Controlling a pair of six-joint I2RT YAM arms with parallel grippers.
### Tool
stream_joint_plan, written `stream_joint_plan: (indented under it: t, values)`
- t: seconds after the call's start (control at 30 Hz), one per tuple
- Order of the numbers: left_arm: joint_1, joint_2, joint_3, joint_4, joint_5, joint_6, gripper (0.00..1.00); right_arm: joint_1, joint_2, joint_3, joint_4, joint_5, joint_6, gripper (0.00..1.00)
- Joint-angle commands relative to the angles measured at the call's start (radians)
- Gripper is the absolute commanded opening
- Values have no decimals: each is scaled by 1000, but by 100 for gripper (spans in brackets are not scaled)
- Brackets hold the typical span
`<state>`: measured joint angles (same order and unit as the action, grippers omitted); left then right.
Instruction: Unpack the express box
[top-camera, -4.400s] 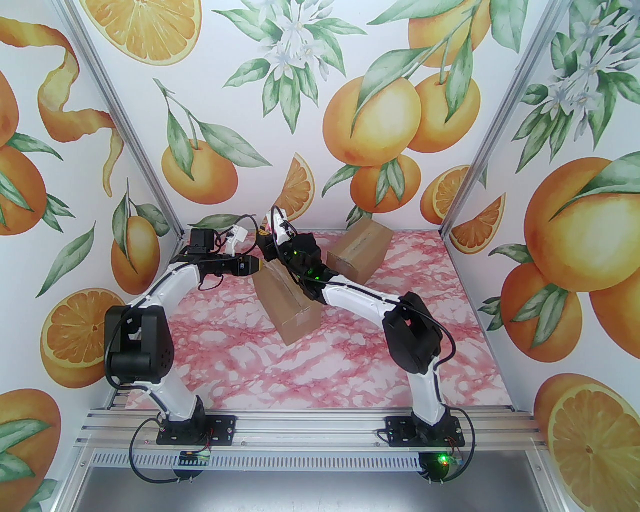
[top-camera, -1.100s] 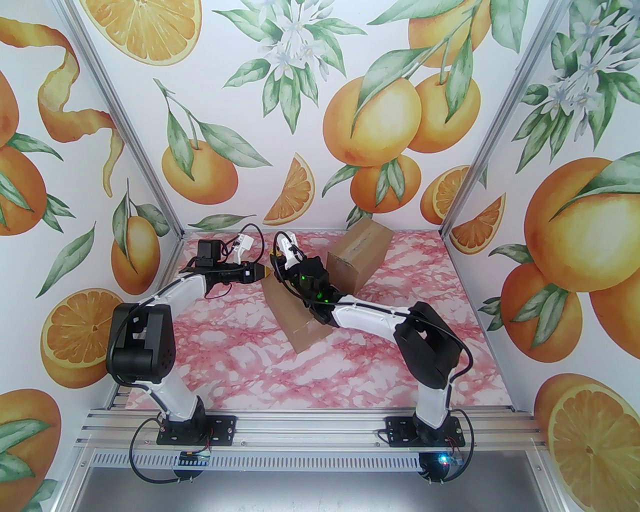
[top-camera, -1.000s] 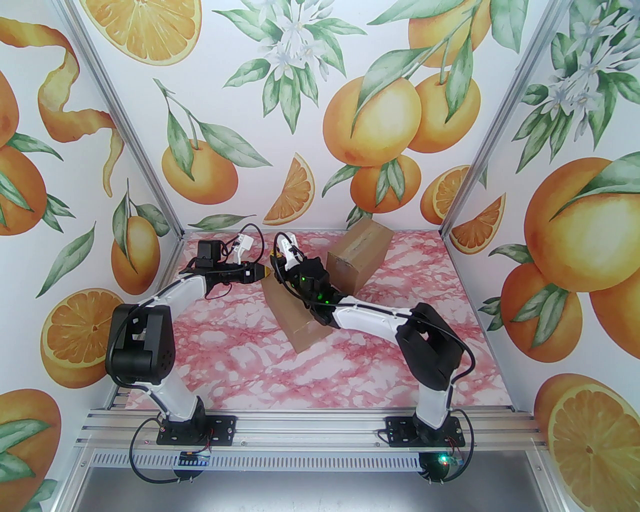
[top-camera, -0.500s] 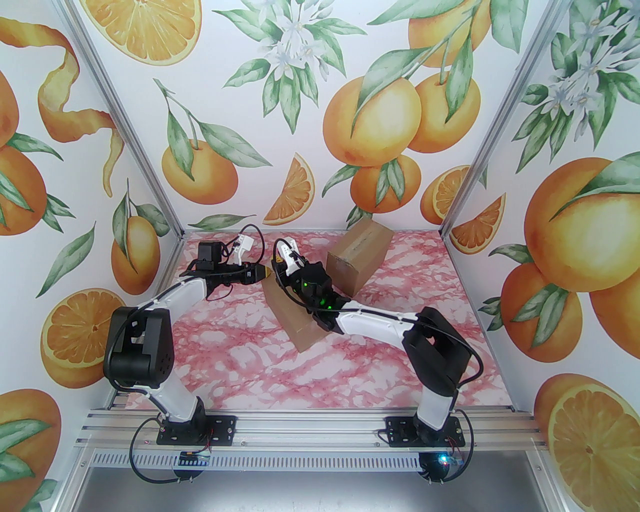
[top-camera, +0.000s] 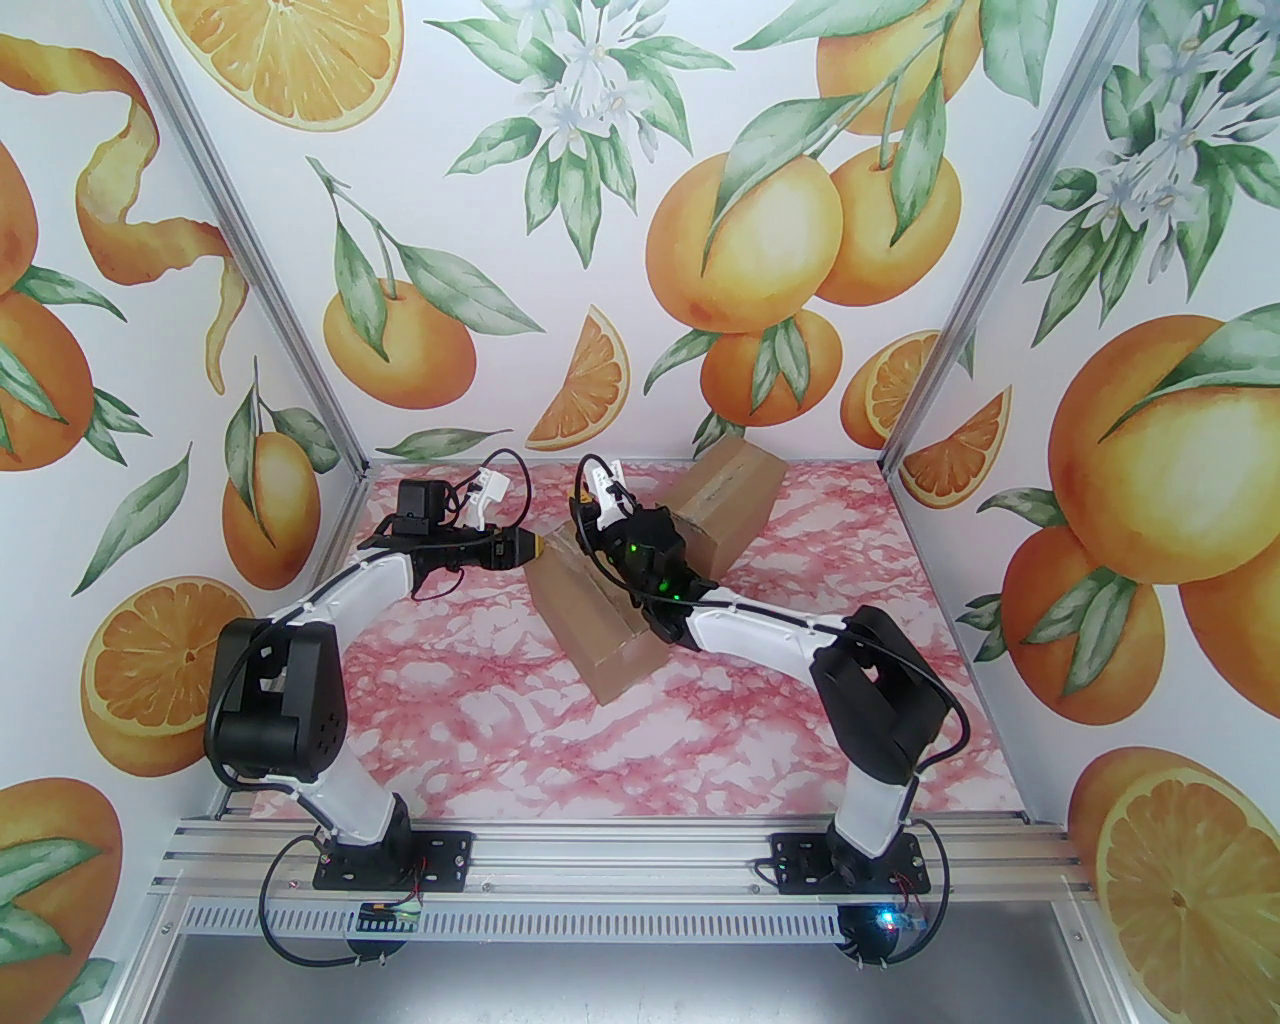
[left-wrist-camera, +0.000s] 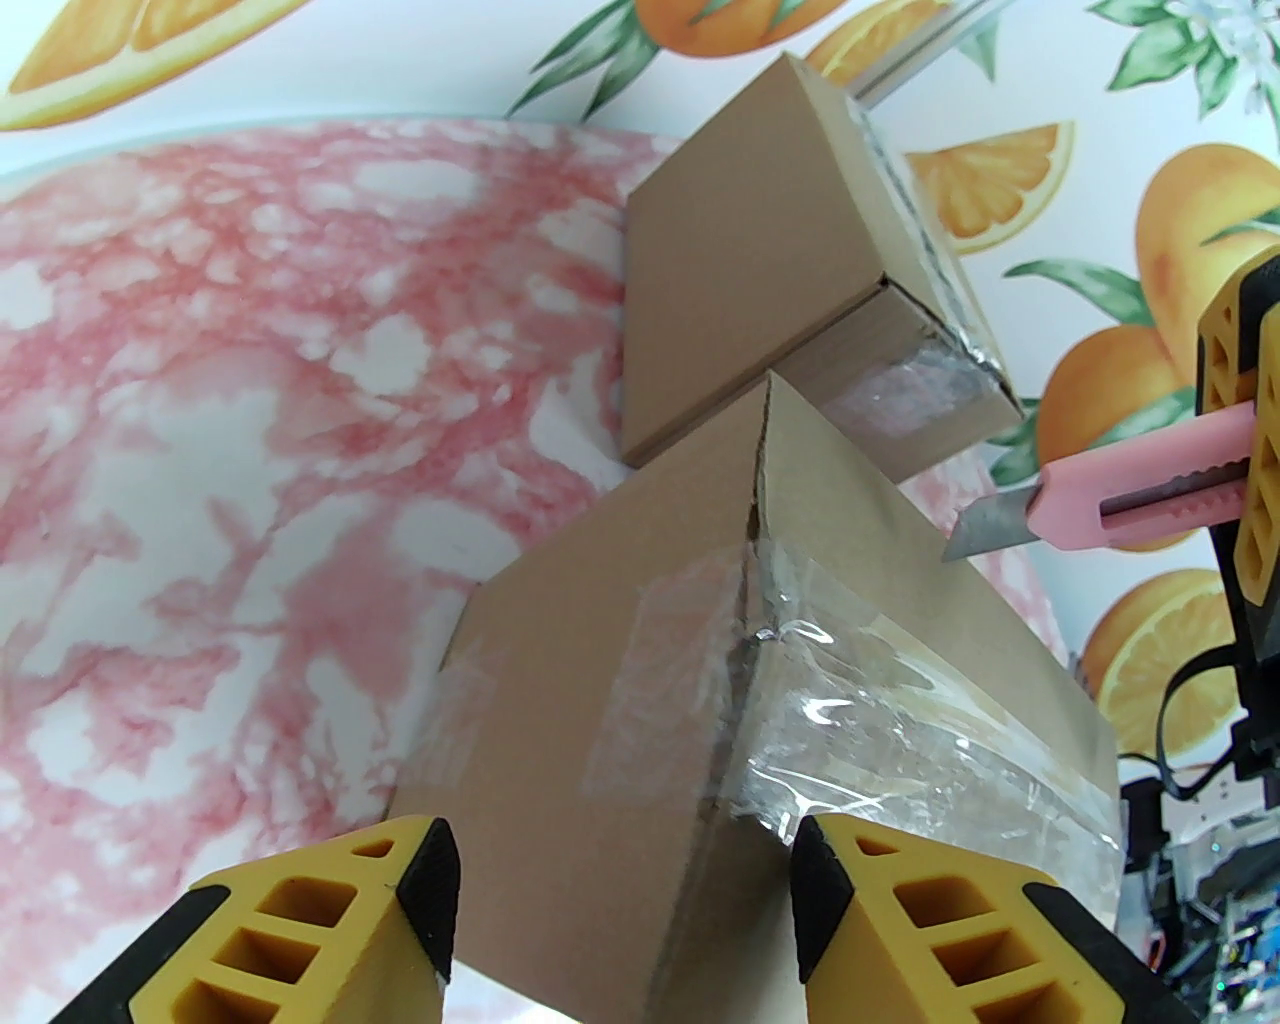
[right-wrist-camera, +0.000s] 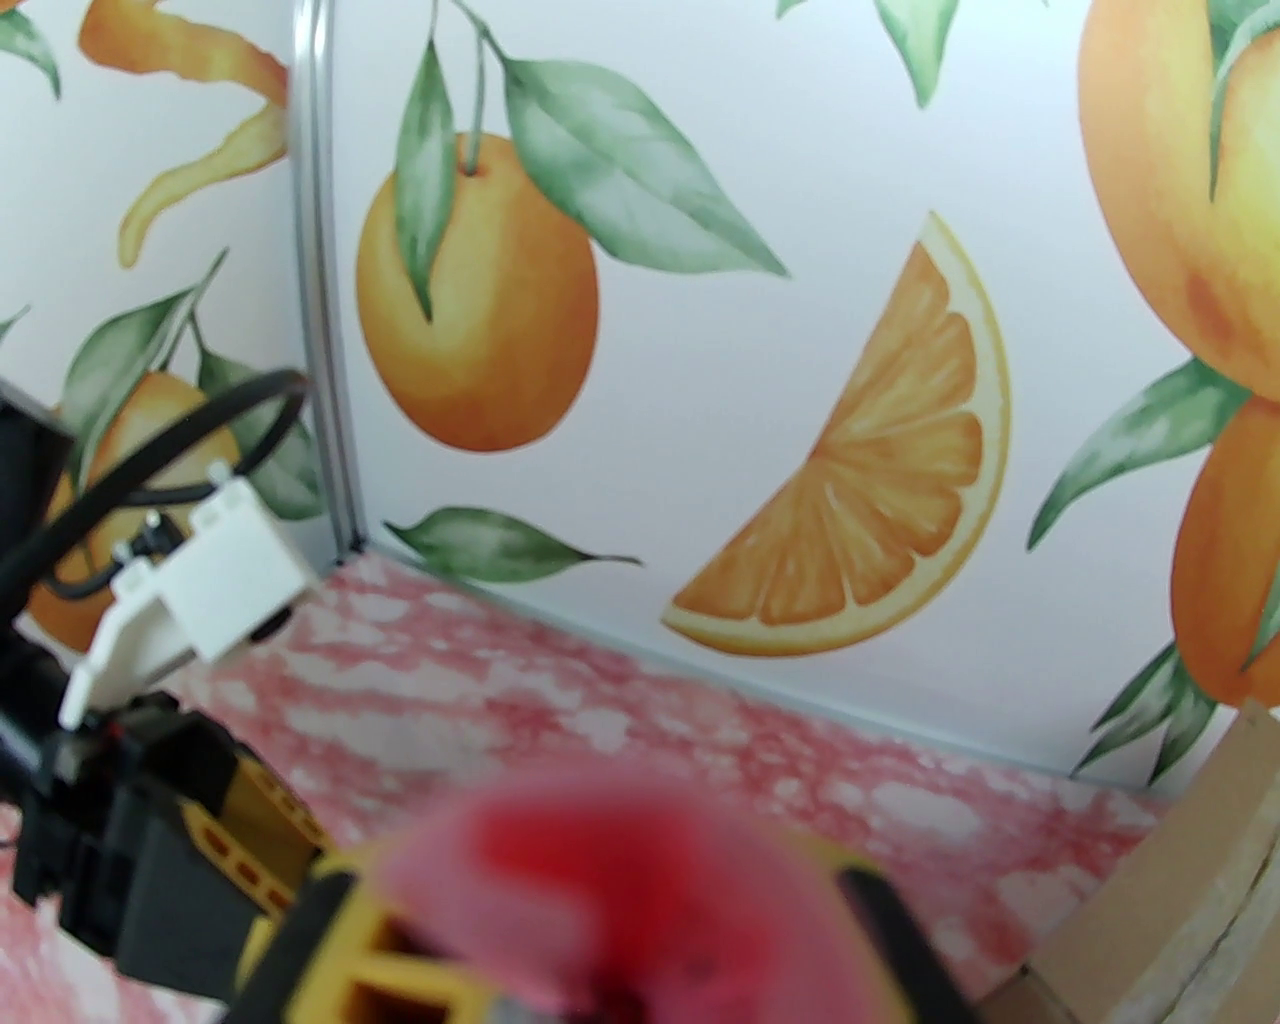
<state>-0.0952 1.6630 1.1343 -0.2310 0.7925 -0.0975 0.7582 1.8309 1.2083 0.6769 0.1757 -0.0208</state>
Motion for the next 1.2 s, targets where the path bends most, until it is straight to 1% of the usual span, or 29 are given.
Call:
stream_joint_plan:
  t: [0.0, 0.1, 0.17, 0.27, 0.3, 0.33, 0.4, 0.47, 0.5, 0.63, 0.8, 0.97, 1.17]
  values:
    - [-35, -83, 11, -27, -59, 2, 63, 2, 5, 58, 25, -30, -8, 0]
    - [-85, -187, -60, 12, -180, 30, 73, -13, -5, 62, 14, 42, -2, 0]
    - [-106, -252, -111, 38, -244, 41, 81, -30, -23, 55, 9, 51, 18, 0]
    - [-113, -331, -186, 66, -280, 9, 87, -49, -53, 60, -50, 39, 19, 0]
    - [-114, -352, -208, 71, -283, -9, 93, -53, -63, 67, -85, 50, 5, 0]
    - [-114, -365, -227, 75, -283, -33, 94, -60, -73, 74, -120, 65, -12, 0]
    - [-121, -377, -256, 89, -269, -85, 95, -67, -94, 75, -210, 114, -52, 0]
    - [-135, -383, -281, 93, -279, -116, 95, -76, -125, 42, -223, 152, -88, 0]
    - [-141, -385, -294, 100, -277, -129, 95, -82, -142, 29, -241, 151, -98, 0]
    - [-154, -377, -346, 151, -263, -199, 94, -107, -178, 6, -378, 89, -103, 0]
    - [-178, -336, -380, 276, -236, -271, 94, -108, -210, -73, -451, 8, -98, 0]
    - [-193, -269, -350, 307, -208, -270, 94, -107, -199, -79, -540, 5, -62, 0]
    - [-188, -202, -280, 295, -193, -225, 93, -108, -168, -74, -565, -23, 14, 0]
